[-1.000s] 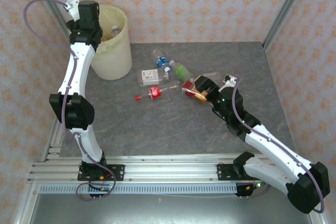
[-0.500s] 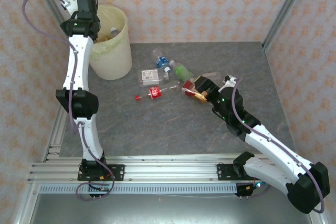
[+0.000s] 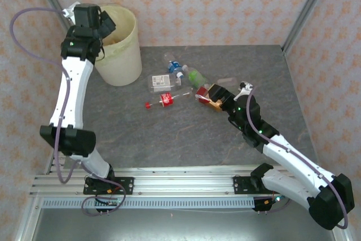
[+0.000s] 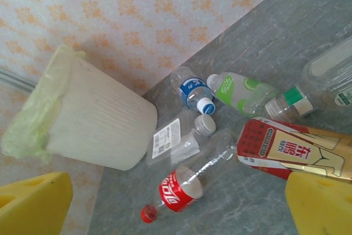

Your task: Put the plastic bottles in the bin

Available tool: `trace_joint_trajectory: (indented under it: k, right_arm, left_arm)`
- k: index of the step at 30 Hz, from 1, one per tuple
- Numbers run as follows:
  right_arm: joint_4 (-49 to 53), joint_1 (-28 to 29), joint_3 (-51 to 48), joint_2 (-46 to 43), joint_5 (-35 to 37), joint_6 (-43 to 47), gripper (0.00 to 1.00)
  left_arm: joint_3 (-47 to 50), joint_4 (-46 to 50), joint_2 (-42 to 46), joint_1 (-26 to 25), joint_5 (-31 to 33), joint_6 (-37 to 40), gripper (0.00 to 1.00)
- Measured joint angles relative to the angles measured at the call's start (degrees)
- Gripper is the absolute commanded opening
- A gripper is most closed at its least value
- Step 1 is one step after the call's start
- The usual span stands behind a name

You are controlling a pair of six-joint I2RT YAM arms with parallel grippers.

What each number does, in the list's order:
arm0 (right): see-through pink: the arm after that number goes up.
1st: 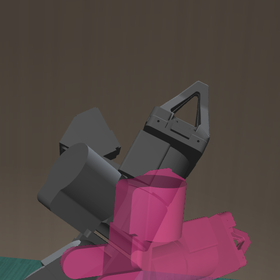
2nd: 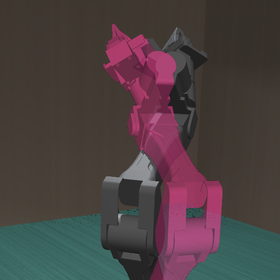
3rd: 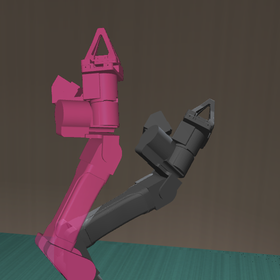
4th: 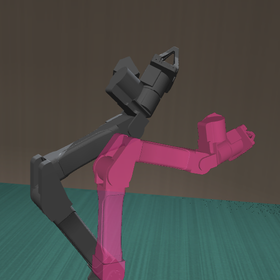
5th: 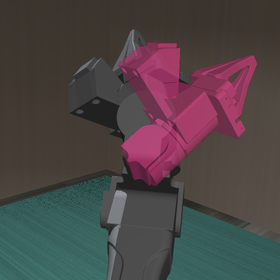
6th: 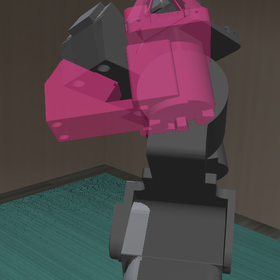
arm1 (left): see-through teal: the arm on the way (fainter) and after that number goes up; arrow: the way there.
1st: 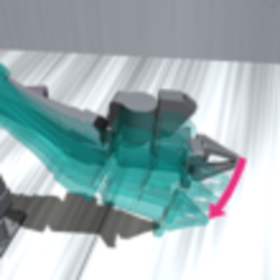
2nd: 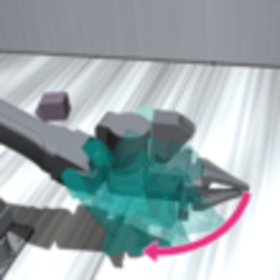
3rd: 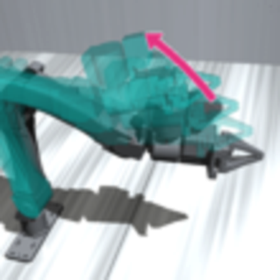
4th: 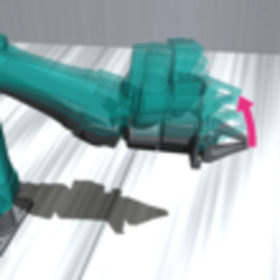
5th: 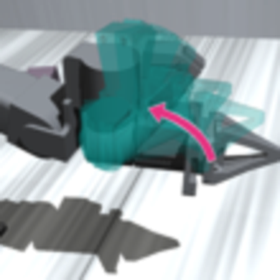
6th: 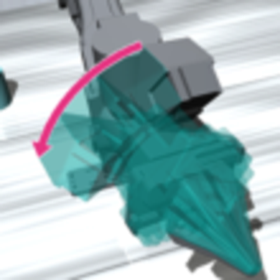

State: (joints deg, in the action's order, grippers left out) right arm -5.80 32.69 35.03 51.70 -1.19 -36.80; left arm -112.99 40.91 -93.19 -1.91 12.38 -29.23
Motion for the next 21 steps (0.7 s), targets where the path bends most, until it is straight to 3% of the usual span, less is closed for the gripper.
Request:
trace_joint_trajectory:
  k: [4,9,21]
  right_arm:
    - [2.6,-0.7,0.2,1.6,-0.1,8.0,0.99]
    - [10.2,-2.9,3.9,7.3,-0.7,18.5,0.99]
    - [23.7,-6.5,17.0,26.9,-0.4,45.3,1.0]
  left_arm:
    - [12.8,-4.8,8.8,-3.2,-0.9,-1.6,1.0]
    - [27.2,-7.0,17.6,-3.5,-0.5,-3.9,1.0]
    - [43.3,-4.2,36.5,-3.5,3.7,-6.8,1.0]
